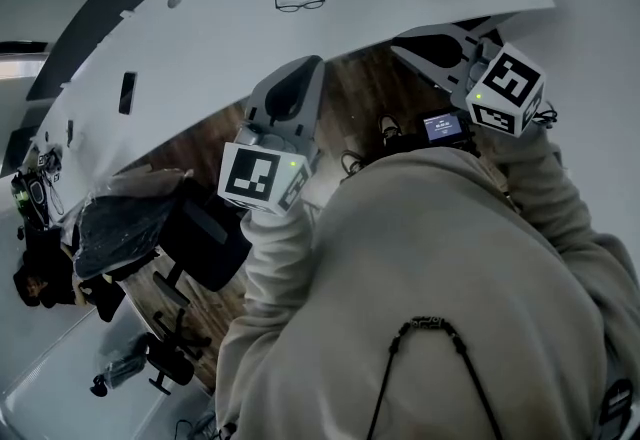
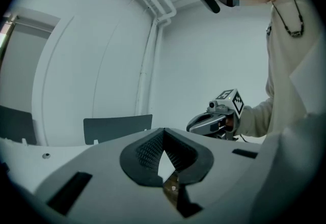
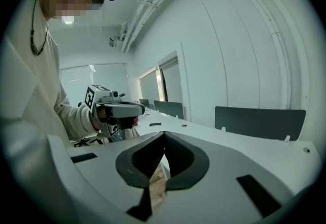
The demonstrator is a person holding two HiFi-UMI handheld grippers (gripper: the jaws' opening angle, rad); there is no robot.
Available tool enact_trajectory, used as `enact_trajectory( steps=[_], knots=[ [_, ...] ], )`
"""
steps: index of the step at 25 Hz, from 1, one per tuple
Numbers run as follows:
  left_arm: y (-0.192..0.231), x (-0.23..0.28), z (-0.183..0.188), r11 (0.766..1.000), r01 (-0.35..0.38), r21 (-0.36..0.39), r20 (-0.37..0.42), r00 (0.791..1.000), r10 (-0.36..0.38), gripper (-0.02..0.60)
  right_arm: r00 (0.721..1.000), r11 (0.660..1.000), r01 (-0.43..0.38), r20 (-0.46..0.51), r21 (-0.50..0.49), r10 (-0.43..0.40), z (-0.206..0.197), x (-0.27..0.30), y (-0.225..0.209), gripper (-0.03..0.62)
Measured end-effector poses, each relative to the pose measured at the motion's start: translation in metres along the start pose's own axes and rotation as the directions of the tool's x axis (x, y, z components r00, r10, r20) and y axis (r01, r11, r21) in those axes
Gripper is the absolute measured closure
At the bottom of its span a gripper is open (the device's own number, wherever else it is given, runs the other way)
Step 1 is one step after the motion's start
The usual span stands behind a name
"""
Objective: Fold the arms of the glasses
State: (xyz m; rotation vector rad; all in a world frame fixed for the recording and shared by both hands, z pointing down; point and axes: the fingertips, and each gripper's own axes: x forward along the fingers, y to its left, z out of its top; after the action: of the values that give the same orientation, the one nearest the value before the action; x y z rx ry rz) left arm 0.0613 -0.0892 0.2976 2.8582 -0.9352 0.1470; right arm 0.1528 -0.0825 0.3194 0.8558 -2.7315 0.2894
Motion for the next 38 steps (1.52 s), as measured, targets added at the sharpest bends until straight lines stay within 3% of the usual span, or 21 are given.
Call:
enact_trajectory(
  steps=[6, 25, 38],
  knots=[
    [0.011, 0.000, -0.002, 0.998, -0.053, -0.014, 0.005, 0.999, 0.053, 0.577, 1.000, 1.000, -0.003, 0.010, -0.001, 0.003, 0.000, 0.002, -0.005, 0.576],
    [0.022, 0.014, 0.004, 0.998, -0.060, -0.018, 0.022, 0.998, 0.060, 0.577, 1.000, 0.999, -0.028, -0.005, -0.017, 0.028, 0.004, 0.015, -0.028, 0.576],
    [0.029, 0.054, 0.012, 0.996, -0.091, 0.006, -0.006, 0.996, 0.091, 0.577, 0.995, 0.996, -0.089, 0.035, -0.025, 0.089, 0.014, 0.024, -0.075, 0.576]
  ],
)
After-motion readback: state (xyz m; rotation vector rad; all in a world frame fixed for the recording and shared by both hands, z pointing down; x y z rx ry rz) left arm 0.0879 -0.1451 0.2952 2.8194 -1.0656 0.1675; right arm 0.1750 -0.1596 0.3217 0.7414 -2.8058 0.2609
